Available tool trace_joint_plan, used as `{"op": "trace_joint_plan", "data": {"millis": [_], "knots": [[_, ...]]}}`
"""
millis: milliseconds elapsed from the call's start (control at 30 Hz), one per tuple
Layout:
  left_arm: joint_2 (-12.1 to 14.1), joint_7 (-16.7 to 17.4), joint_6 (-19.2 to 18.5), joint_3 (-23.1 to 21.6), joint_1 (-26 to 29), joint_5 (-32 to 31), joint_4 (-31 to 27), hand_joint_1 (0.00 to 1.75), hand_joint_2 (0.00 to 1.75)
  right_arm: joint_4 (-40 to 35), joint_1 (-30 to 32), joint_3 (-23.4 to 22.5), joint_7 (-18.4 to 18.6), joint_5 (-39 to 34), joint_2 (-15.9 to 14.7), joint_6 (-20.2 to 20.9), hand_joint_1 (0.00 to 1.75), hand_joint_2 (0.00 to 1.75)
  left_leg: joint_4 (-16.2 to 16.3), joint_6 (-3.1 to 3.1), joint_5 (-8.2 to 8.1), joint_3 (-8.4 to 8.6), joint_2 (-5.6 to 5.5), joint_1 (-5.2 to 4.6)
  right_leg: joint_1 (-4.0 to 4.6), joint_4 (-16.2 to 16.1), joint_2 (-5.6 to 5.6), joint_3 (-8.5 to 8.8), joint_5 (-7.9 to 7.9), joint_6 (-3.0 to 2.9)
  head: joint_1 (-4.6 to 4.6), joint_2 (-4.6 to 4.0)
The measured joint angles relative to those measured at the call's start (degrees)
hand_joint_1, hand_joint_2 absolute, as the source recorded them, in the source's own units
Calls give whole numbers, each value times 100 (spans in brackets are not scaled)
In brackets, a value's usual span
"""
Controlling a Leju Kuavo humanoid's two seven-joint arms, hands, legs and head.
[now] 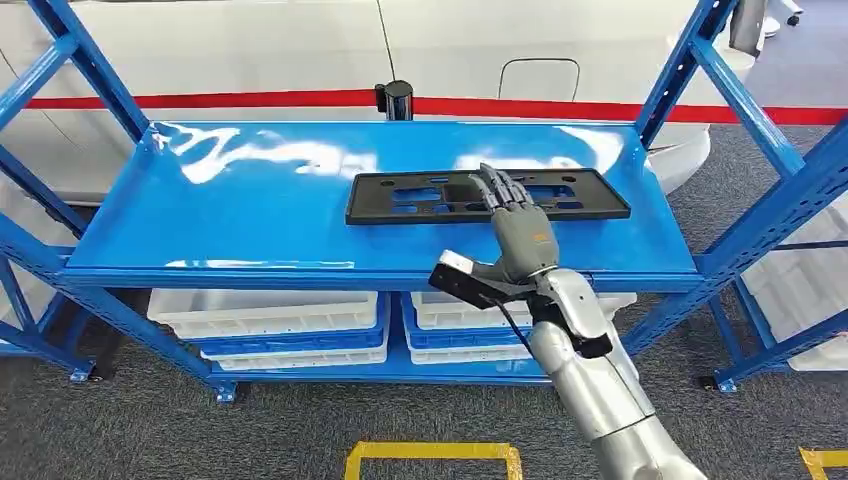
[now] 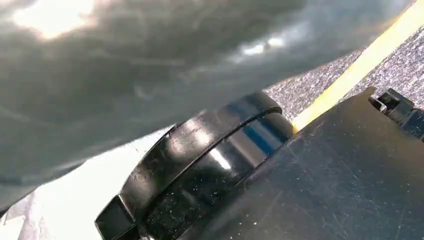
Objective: Take the parts from the cabinet and place them on the table.
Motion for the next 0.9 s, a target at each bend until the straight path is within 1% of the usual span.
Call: {"op": "trace_joint_plan", "data": {"millis": [267, 433, 533, 700, 900], "knots": [[7, -2, 101, -50, -35, -153, 4, 0, 0, 820, -516, 76, 236, 328, 140, 2, 0, 175, 0, 0, 0, 1, 0, -1, -1, 0, 0, 1, 0, 0, 2, 0], [9, -15, 103, -74, -39, -207, 4, 0, 0, 1289, -822, 105, 373, 657, 225, -146, 0, 175, 1, -1, 1, 3, 1, 0, -1, 0, 0, 1, 0, 0, 0, 0], [9, -17, 105, -76, -42, -214, 4, 0, 0, 1518, -951, 129, 470, 883, 273, -221, 0, 175, 1, -1, 1, 6, 1, 0, 1, 0, 0, 0, 0, 0, 0, 0], [9, -20, 105, -79, -43, -214, 4, 0, 0, 1719, -1041, 153, 513, 950, 315, -251, 0, 175, 1, -1, 1, 1, 1, 0, 0, 0, 0, 0, 0, 0, 2, 0], [9, -46, 105, -81, -55, -288, 4, 0, 0, 2157, -1215, 295, 721, 1602, 407, -321, 0, 175, 1, -1, 1, 2, 2, -1, -1, 0, 0, 1, 0, 0, 0, 0]]}}
